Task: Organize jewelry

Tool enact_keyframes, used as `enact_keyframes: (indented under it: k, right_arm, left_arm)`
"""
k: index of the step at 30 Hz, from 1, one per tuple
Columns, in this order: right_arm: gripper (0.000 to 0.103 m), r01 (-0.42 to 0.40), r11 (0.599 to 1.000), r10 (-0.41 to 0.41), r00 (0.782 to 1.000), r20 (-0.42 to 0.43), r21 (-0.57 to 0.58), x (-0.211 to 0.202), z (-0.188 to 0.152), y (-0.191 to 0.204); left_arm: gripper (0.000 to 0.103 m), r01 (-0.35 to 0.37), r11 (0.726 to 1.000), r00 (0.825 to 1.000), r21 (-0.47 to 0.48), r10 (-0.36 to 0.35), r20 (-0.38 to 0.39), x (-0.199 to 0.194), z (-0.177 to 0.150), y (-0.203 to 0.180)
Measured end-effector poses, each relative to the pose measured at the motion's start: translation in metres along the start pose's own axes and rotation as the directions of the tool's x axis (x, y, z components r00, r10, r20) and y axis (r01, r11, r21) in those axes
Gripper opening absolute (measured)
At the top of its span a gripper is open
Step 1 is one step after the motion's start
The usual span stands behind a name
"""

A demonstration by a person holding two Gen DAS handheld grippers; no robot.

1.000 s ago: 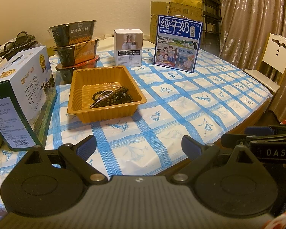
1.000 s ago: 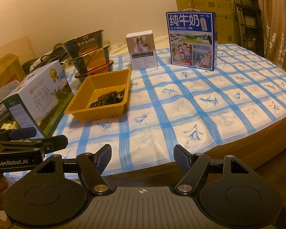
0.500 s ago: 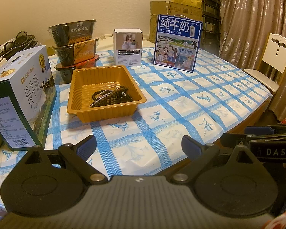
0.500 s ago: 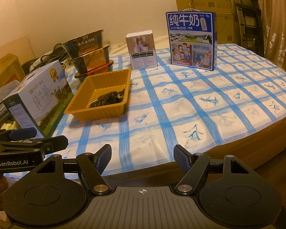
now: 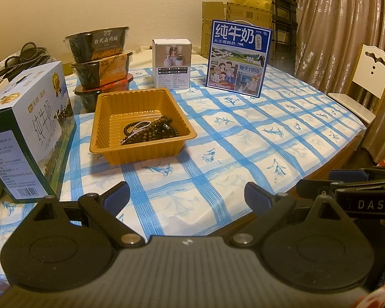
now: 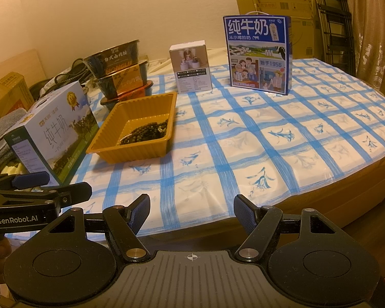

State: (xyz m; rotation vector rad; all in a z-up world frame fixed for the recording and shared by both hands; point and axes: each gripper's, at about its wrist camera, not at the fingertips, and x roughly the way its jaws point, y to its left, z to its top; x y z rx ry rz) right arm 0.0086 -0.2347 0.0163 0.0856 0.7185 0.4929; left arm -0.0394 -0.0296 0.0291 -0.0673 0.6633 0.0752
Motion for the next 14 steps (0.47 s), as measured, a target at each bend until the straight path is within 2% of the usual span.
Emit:
enact_keyframes:
  k: [14]
  right_arm:
    - [0.072,0.002,1.0,-0.002,1.0,0.0,0.0,0.0003,-0.0003,0.0005]
  left_arm:
    - [0.095,-0.001,1.0,1.0,-0.001,0.001,0.003,0.0006,0.0027,-0.0013]
